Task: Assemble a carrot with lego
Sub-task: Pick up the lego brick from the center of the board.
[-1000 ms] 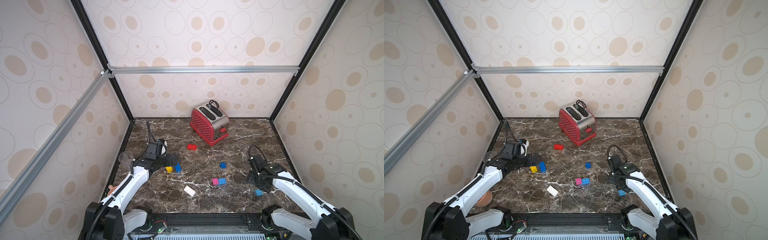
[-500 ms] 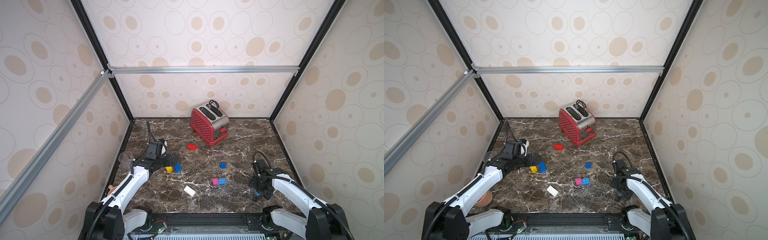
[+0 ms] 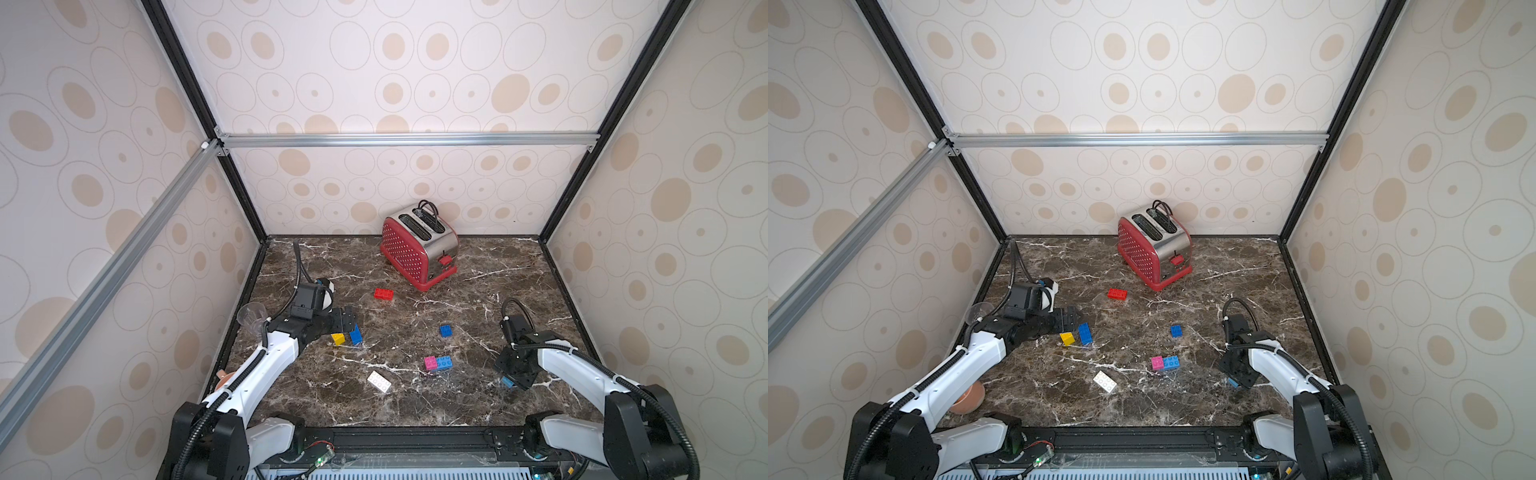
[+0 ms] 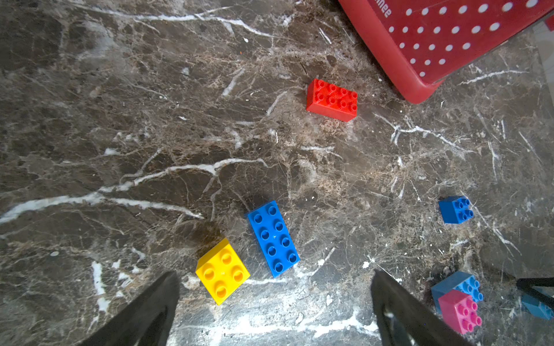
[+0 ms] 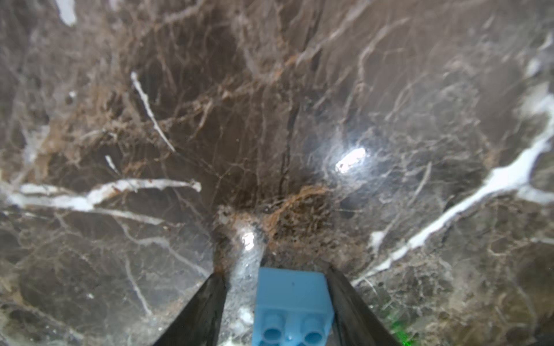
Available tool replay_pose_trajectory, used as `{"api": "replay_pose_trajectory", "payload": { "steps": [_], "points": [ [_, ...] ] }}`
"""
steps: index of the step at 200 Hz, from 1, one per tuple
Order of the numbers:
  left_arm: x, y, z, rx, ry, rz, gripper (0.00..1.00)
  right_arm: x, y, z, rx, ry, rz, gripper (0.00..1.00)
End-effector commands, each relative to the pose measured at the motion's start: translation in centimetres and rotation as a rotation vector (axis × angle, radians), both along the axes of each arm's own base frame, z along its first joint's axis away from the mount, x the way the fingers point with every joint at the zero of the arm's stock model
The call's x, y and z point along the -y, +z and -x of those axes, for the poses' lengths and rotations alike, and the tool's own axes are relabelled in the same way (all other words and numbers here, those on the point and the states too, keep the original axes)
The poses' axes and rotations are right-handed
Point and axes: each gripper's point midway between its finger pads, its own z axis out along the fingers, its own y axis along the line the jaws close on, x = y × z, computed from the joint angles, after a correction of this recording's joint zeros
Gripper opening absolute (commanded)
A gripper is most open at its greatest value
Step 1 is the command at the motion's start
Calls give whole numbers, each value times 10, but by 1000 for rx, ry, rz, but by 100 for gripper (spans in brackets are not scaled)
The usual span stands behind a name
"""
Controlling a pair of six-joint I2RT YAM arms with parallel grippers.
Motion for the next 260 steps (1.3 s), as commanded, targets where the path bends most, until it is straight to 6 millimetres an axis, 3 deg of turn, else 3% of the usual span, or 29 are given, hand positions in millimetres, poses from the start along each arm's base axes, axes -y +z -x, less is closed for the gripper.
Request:
{"api": "replay_pose_trajectory", "payload": {
  "steps": [1, 93, 180, 222, 260],
  "points": [
    [1, 4, -3, 6, -4, -8, 99, 0, -4, 14, -42, 3, -11, 56],
    [1, 3, -3, 3, 0, -4, 99, 3, 7, 21, -9, -1, -12, 50],
    [2, 5, -3, 6, -2, -2, 99, -2, 6, 19, 8, -10, -40, 29],
    [3, 4, -2, 0, -9, 5, 99, -24, 10, 6, 39, 64, -129, 21],
    [8, 0, -1, -23, -25, 19, 99, -71, 24, -15, 93, 301, -212, 21]
  ]
}}
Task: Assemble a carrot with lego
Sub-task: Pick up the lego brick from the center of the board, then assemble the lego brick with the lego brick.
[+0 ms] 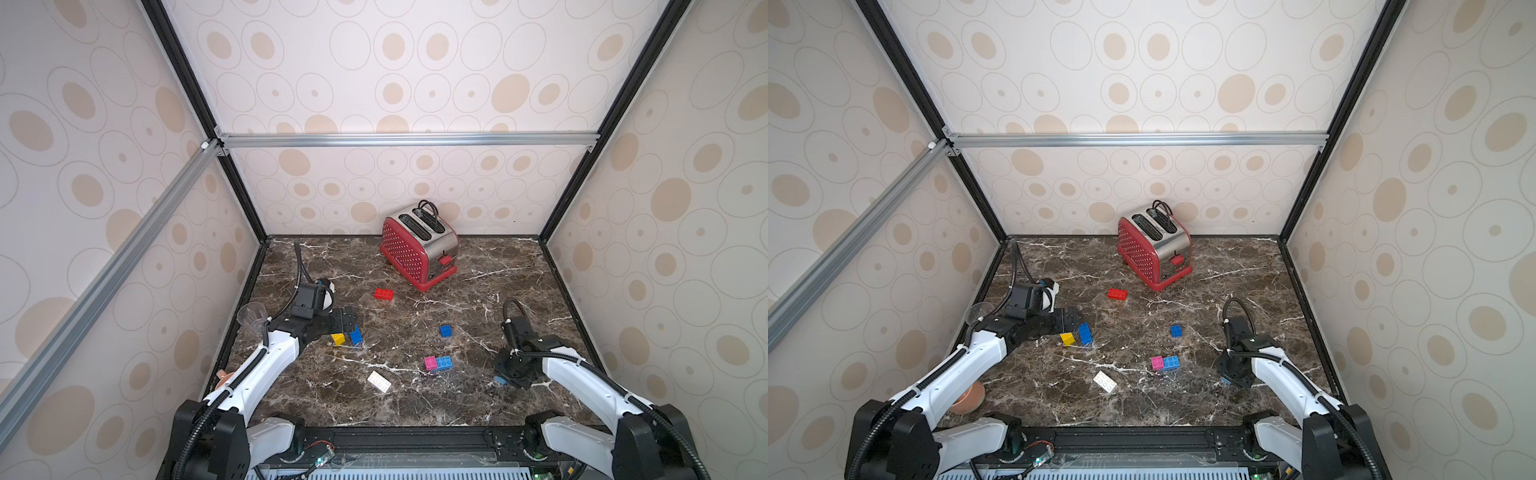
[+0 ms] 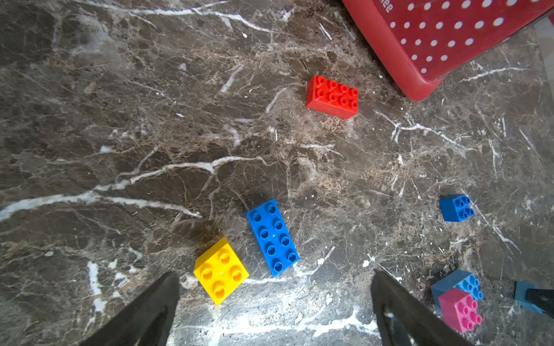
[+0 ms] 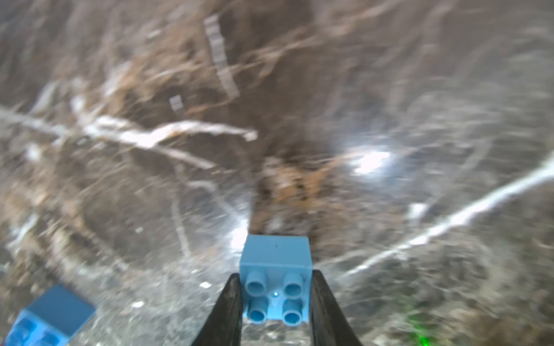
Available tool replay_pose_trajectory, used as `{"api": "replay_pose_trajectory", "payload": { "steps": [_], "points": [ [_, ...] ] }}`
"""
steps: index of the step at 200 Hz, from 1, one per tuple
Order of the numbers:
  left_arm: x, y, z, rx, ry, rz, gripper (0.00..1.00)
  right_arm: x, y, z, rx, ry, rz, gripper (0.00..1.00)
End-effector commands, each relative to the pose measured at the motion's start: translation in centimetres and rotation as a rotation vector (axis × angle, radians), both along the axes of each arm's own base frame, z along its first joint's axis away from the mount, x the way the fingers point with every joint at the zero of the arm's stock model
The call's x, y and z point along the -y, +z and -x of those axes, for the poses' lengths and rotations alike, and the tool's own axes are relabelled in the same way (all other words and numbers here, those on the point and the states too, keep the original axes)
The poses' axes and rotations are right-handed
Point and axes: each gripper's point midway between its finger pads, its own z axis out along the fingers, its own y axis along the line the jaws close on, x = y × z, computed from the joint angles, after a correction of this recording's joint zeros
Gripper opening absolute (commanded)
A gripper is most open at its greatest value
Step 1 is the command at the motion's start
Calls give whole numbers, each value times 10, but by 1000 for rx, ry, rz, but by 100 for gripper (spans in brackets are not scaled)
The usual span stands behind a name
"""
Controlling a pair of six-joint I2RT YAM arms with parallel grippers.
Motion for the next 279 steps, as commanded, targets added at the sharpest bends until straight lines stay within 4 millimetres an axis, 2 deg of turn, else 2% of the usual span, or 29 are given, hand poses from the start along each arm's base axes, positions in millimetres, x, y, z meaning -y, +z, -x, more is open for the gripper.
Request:
{"api": "replay_pose_trajectory", "payload": {
  "steps": [1, 56, 98, 161, 279],
  "points": [
    [6, 4, -2, -7, -18, 14, 99, -38, 11, -15, 46, 167, -83, 21],
    [7, 2, -2, -17, -22, 17, 99, -98, 27, -32, 62, 495, -81, 21],
    [7, 1, -1, -19, -25, 16, 99, -121, 31, -38, 36, 665, -80, 21],
    [6, 2, -2, -18, -23, 9, 99, -128, 33, -43, 4, 785, -38, 22],
    [6, 0, -4, -24, -23, 6, 99, -122, 10, -34, -71, 761, 71, 19]
  ]
}}
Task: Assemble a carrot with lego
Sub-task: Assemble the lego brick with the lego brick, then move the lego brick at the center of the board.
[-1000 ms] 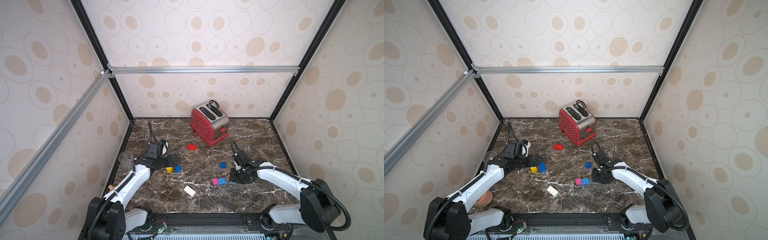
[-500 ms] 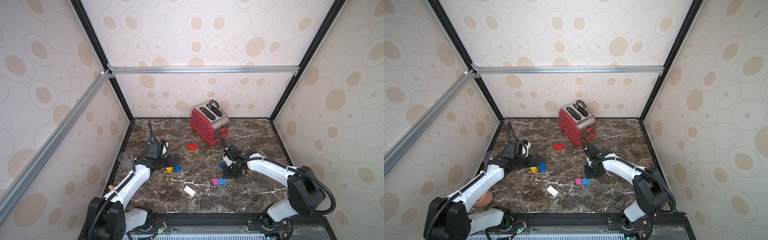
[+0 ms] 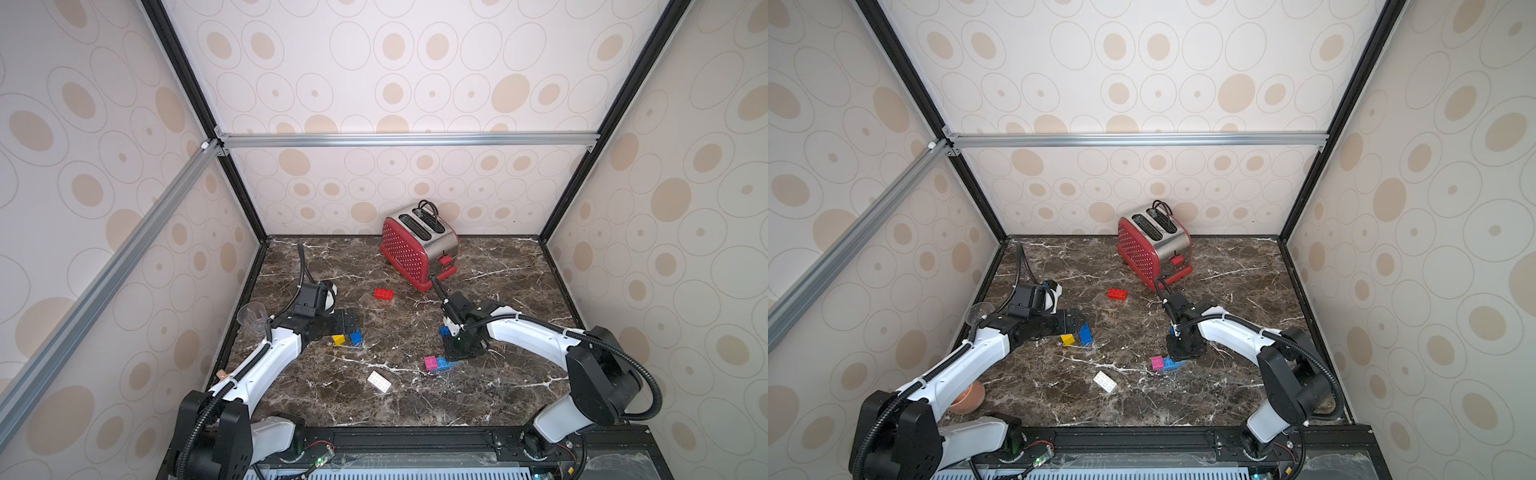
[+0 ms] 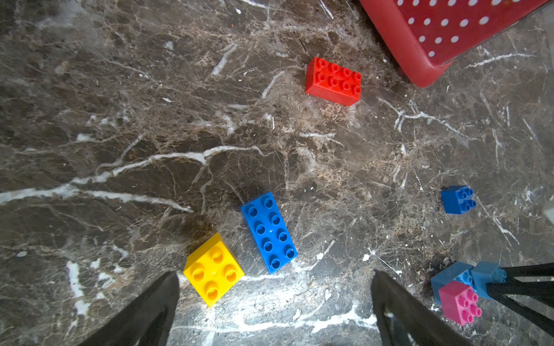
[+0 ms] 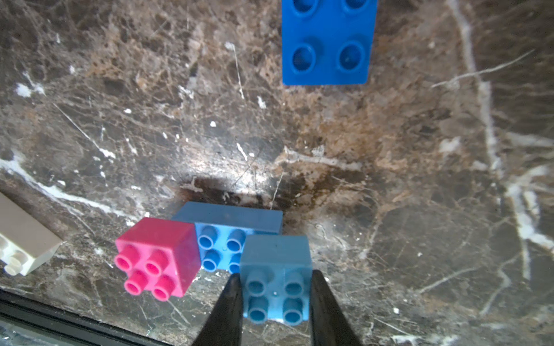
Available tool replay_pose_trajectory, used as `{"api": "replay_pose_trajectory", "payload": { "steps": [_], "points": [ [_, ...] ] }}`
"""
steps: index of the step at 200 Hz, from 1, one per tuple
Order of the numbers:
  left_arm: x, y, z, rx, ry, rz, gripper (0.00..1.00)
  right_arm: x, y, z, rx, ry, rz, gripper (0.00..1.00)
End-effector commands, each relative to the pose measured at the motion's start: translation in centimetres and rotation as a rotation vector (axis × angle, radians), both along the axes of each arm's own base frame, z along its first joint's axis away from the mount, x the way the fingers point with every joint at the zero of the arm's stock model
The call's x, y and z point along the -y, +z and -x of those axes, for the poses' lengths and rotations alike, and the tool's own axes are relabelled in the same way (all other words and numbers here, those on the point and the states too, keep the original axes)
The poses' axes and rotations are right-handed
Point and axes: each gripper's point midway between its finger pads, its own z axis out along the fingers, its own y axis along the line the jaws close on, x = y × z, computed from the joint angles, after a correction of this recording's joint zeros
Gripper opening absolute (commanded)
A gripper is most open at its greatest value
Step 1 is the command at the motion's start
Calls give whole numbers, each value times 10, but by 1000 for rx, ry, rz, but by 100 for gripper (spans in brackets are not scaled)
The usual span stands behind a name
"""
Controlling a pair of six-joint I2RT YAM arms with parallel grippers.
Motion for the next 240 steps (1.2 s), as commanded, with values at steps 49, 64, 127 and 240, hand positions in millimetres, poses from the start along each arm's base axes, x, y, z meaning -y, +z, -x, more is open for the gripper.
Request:
{"api": "replay_pose_trajectory", "payload": {
  "steps": [49, 64, 127, 240],
  "points": [
    [2, 10, -5, 16, -8, -3, 99, 8, -24, 14, -37, -27, 115, 16],
    [3, 10, -5, 16, -8, -2, 99, 10, -28, 15, -39, -29, 123, 15],
    [2, 10, -3, 16, -10, -3, 99, 15, -33, 13, -62, 8, 189, 15],
    [2, 12, -2, 20, -14, -5, 99, 111, -16, 21, -41, -256, 386, 16]
  ]
}}
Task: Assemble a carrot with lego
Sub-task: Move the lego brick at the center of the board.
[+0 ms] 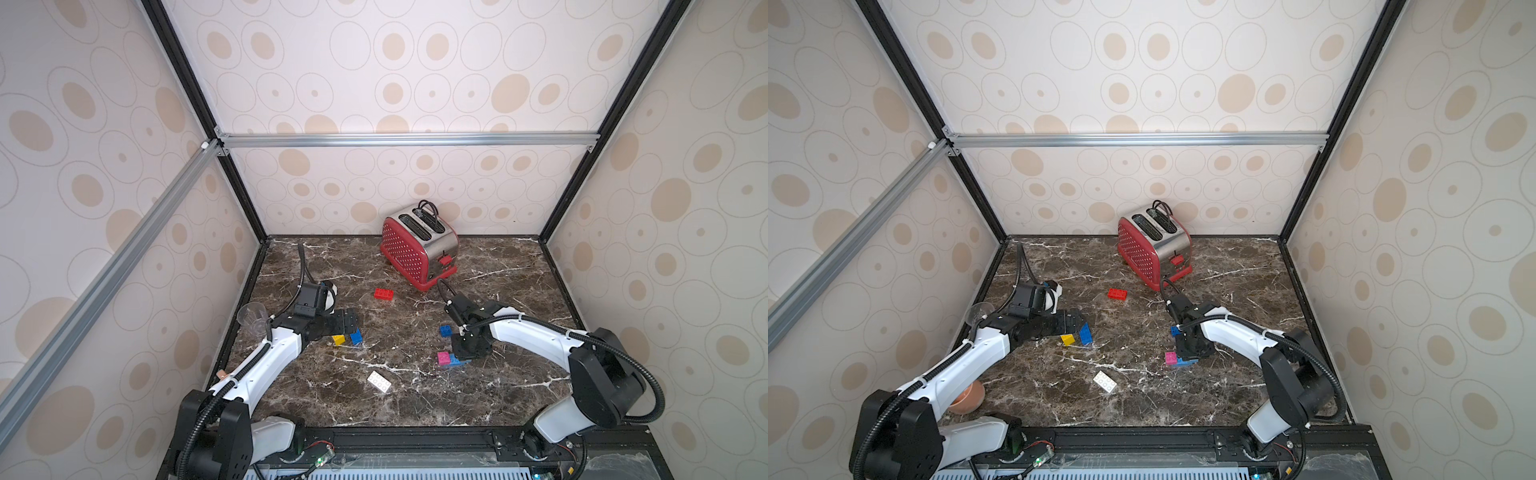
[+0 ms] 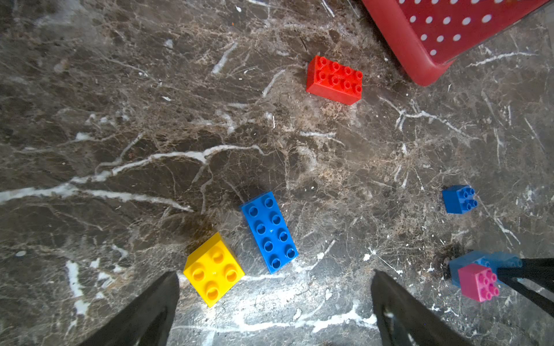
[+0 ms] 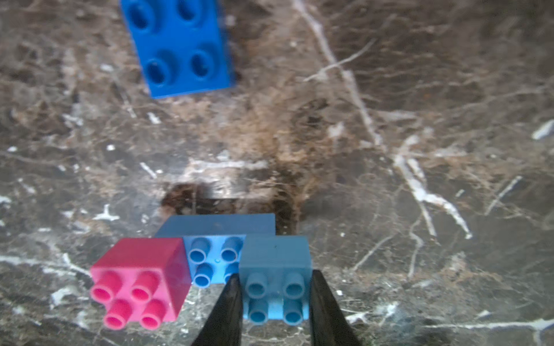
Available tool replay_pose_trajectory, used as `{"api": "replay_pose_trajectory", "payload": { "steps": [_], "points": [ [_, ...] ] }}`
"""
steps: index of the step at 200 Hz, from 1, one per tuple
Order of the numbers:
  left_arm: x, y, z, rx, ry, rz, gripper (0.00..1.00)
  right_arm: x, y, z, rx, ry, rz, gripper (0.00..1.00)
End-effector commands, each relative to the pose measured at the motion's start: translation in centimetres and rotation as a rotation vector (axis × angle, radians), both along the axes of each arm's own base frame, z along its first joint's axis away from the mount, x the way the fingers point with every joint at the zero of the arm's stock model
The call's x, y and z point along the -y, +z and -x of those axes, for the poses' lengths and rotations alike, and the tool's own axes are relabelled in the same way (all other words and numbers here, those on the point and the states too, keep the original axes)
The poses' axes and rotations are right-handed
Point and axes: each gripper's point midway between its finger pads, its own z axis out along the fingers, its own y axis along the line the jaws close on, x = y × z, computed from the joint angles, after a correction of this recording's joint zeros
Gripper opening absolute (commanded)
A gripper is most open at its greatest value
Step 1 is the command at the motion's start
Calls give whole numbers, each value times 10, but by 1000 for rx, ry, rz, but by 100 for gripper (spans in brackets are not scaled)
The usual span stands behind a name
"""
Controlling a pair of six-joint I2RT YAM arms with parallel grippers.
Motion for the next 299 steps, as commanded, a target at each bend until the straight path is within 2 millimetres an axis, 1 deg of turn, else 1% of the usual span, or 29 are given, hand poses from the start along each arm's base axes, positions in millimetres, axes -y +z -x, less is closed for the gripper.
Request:
{"api": "replay_pose_trajectory", "payload": {
  "steps": [1, 31, 51, 72, 86, 112, 141, 185, 216, 250, 273, 277, 299],
  "points": [
    [2, 13, -3, 22, -14, -6, 99, 60, -14, 28, -98, -105, 197, 16],
    [1, 13, -2, 22, -15, -9, 99, 91, -18, 48, -138, -254, 225, 17],
    [0, 13, -2, 23, -9, -15, 99, 99, -18, 58, -135, -314, 210, 19],
    [-2, 14, -2, 27, -3, -21, 99, 98, -18, 61, -134, -333, 194, 24],
    [-2, 15, -3, 30, 0, -21, 99, 96, -17, 59, -129, -339, 183, 27],
    [-3, 15, -2, 31, 2, -22, 99, 91, -6, 47, -81, -348, 151, 32],
    [-3, 15, -3, 35, 5, -25, 99, 88, 4, 39, -56, -346, 135, 38],
    [-3, 15, -3, 36, 6, -23, 99, 84, 3, 39, -58, -348, 111, 49],
    [-3, 15, -3, 37, 6, -23, 99, 84, 6, 38, -40, -355, 99, 52],
    [-3, 16, -3, 38, 7, -22, 99, 85, 23, 33, 23, -356, 83, 53],
    [-2, 16, -4, 38, 6, -17, 99, 86, 31, 34, 40, -361, 75, 52],
    [-2, 15, -4, 36, 5, -18, 99, 86, 32, 34, 45, -362, 75, 51],
    [-2, 15, -4, 36, 4, -16, 99, 87, 34, 34, 63, -372, 63, 34]
  ]
}}
